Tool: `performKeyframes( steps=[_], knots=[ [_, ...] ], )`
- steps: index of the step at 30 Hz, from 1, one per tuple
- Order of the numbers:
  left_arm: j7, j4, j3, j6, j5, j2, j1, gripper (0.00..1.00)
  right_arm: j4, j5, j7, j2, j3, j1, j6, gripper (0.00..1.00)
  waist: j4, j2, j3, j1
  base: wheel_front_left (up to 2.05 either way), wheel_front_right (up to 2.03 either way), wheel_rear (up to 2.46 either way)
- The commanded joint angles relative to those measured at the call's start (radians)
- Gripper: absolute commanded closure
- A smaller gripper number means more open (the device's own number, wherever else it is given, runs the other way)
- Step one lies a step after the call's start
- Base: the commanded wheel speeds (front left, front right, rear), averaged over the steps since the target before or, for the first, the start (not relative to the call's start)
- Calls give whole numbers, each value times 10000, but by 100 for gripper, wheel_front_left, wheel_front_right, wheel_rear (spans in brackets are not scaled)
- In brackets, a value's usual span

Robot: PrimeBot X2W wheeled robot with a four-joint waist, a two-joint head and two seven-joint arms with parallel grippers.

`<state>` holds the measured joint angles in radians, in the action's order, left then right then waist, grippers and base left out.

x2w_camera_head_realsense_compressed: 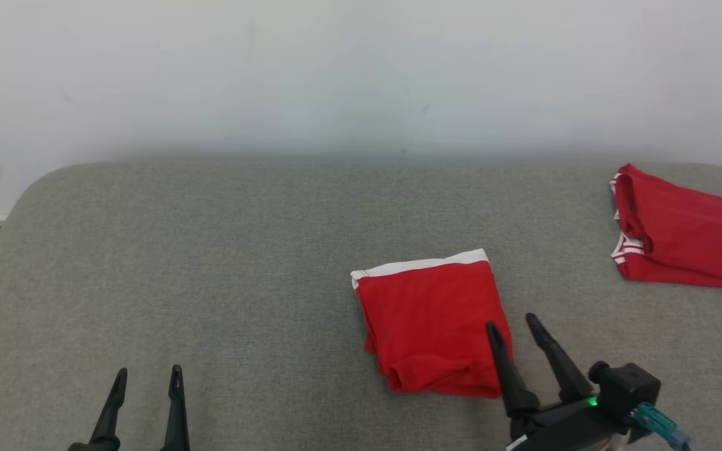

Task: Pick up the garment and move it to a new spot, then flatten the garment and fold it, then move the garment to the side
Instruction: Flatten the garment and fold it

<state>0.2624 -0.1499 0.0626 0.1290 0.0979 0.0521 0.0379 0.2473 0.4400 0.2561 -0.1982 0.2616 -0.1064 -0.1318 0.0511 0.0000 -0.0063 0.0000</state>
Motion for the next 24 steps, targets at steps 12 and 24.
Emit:
performKeyframes(
  steps=[12, 24],
  knots=[
    [32, 142, 202, -48, -243, 16, 374, 0, -876, -1396, 93, 556, -1853, 1071, 29, 0, -841, 0, -96, 0, 0, 0, 0],
    [32, 215, 414, -13, -189, 88, 549, 0, -1149, -1889, 94, 1027, -2493, 1544, 29, 0, -1054, 0, -132, 0, 0, 0, 0]
  ],
)
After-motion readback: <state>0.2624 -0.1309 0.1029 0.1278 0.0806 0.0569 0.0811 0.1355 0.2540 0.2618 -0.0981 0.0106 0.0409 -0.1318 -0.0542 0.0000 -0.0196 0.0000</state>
